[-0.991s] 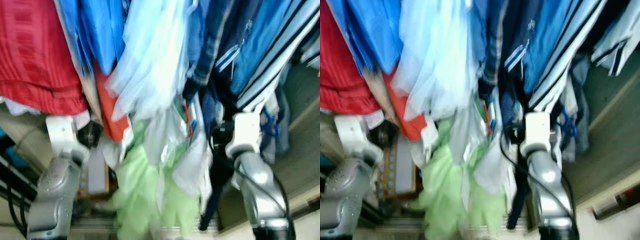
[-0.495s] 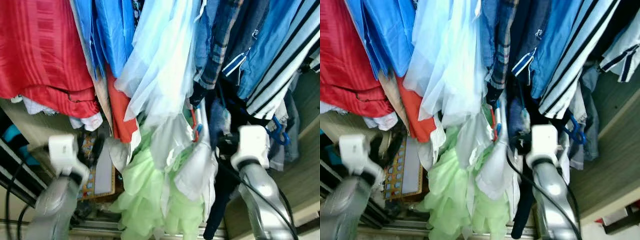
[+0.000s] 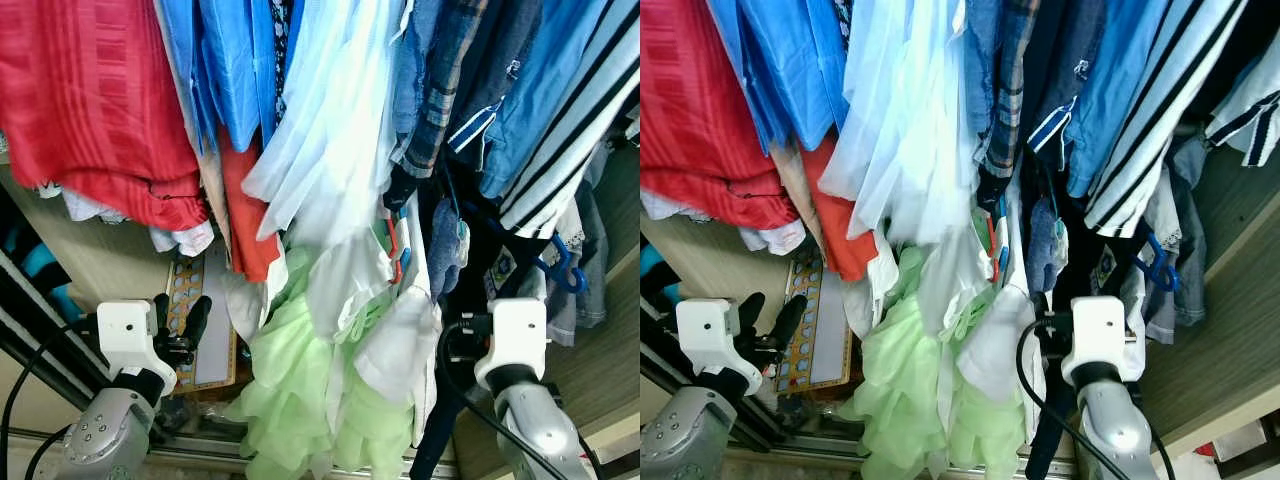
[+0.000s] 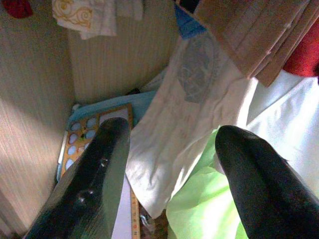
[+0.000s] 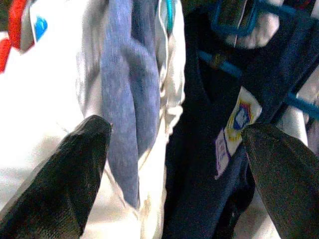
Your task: Clean up the room
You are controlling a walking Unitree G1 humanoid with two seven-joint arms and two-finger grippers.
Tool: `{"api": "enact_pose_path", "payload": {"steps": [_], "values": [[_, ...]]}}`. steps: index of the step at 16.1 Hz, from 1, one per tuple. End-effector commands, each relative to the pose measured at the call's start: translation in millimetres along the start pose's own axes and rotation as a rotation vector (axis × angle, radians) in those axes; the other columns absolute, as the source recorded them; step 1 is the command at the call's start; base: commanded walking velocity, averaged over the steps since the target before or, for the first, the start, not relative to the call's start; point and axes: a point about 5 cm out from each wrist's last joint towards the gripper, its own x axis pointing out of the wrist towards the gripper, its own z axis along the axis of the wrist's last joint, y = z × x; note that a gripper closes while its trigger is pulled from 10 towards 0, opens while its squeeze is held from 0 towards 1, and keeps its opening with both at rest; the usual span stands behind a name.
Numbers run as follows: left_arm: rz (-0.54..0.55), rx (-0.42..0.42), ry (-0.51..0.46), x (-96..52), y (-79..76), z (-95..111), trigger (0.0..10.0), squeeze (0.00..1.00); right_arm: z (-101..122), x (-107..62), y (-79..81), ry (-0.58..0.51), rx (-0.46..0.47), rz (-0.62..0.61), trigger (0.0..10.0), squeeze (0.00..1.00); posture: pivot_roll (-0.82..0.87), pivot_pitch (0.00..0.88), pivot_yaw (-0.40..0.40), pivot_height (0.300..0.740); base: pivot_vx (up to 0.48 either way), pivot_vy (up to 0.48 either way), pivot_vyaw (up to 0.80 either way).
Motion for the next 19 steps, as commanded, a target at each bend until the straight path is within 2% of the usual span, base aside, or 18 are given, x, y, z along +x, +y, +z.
{"api": "enact_pose_path", "payload": {"steps": [1,2,3,7,10,14,19], "values": [[0.001,0.012,0.009,0.2,-4.1,0.0,10.0,0.00,7.8,1.6,2.2,-0.030,-0.003,0.007,10.0,0.00,-0.02,0.000,-0.022,0.740,0.000,0.000,0.00],[0.006,0.014,0.020,2.5,-6.9,-3.5,10.0,0.00,5.7,2.6,4.8,-0.027,-0.006,0.012,10.0,0.00,-0.02,0.000,-0.020,0.740,0.000,0.000,0.00],[0.008,-0.019,0.014,5.0,-9.9,-4.5,10.0,0.00,4.2,3.7,7.0,-0.026,-0.006,0.013,10.0,0.00,-0.02,0.000,-0.017,0.740,0.000,0.000,0.00],[-0.041,-0.032,0.010,2.4,-16.4,-2.0,10.0,0.00,9.2,3.8,16.5,-0.031,0.010,0.030,10.0,0.00,-0.02,0.000,-0.014,0.740,0.000,0.000,0.00],[-0.072,-0.030,0.028,-3.8,-18.0,-3.2,10.0,0.00,7.7,-5.2,18.7,-0.016,0.011,0.031,10.0,0.00,-0.03,0.002,-0.010,0.740,0.000,0.000,0.80],[-0.121,-0.035,0.035,-2.3,-27.6,-2.9,10.0,0.00,7.6,-13.2,17.6,-0.009,0.017,0.046,10.0,0.00,-0.05,0.015,0.005,0.740,0.000,0.000,0.80],[-0.132,-0.009,0.026,5.5,-24.4,1.7,10.0,0.00,11.9,-17.0,23.6,-0.031,0.007,0.114,10.0,0.00,-0.06,0.019,0.006,0.740,0.000,0.000,0.80]]}}
